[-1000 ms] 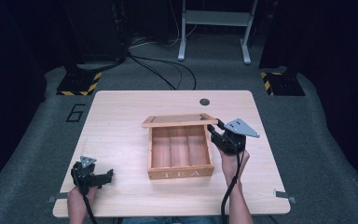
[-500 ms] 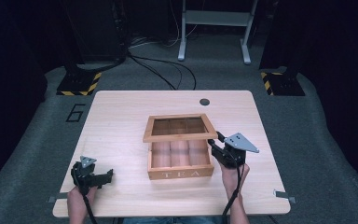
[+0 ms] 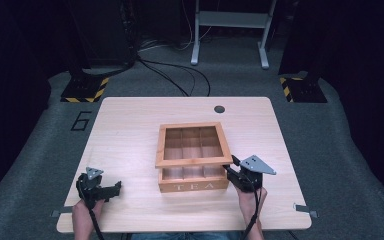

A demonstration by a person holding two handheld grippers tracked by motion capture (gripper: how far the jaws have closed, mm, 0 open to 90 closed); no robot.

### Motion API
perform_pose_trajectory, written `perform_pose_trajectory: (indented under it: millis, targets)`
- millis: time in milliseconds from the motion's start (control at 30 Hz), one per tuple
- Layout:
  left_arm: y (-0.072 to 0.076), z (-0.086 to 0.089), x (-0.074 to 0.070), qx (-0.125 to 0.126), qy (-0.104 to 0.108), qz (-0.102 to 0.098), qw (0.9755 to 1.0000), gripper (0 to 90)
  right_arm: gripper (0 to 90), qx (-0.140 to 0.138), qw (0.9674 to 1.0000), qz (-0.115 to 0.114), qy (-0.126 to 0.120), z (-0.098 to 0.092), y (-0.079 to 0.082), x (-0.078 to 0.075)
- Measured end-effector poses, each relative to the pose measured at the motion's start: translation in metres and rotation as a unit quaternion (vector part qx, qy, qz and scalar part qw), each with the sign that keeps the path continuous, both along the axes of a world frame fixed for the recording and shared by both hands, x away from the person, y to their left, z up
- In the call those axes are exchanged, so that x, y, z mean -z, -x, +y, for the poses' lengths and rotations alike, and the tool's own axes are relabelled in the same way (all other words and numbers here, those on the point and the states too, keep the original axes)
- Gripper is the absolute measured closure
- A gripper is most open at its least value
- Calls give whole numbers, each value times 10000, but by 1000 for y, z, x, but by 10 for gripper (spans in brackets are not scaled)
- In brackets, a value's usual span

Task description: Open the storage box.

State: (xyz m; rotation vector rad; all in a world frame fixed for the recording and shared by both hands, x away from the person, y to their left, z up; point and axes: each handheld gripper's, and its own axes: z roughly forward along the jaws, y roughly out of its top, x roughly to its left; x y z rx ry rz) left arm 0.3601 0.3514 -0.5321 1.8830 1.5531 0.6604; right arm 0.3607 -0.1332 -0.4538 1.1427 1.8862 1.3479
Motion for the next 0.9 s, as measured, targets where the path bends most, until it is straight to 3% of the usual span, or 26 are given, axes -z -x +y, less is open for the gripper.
perform_pose_trajectory:
  millis: [400, 567, 800, 900]
  targets:
    - [0, 0, 0, -5, 3, -3, 10000, 2, 605, -110, 9982, 584, 65, -3, 2, 23]
    - [0, 0, 0, -1, 3, -2, 10000, 2, 575, -92, 9975, 689, 147, -6, 6, 22]
    - [0, 0, 0, -7, 8, 11, 10000, 2, 486, -138, 9958, 900, 8, -16, 12, 21]
    - [0, 0, 0, -2, 3, 0, 10000, 1, 423, -135, 9942, 1042, 222, -17, 14, 21]
